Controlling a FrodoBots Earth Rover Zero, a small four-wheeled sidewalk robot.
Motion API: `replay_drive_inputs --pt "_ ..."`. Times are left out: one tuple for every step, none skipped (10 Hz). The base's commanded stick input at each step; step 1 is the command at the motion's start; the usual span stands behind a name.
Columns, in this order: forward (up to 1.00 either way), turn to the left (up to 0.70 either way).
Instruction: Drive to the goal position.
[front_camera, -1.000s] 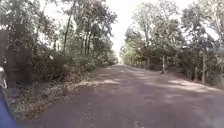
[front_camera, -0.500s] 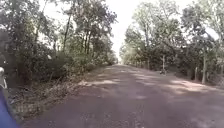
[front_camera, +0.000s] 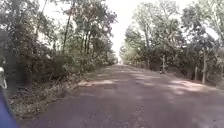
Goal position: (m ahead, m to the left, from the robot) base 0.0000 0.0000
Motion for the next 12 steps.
replay_drive_inputs --pt "0.06 -0.03" --pt "0.05 -0.03" --pt "0.06 -0.03" --pt "0.06 -0.03" --pt "0.06 -0.03" --pt "0.06 -0.03" --pt "0.05 -0.03" --pt "0.05 -0.03" --pt "0.05 -0.03" --pt "0.05 -0.03" --pt "0.05 -0.03" --pt "0.05 -0.03"
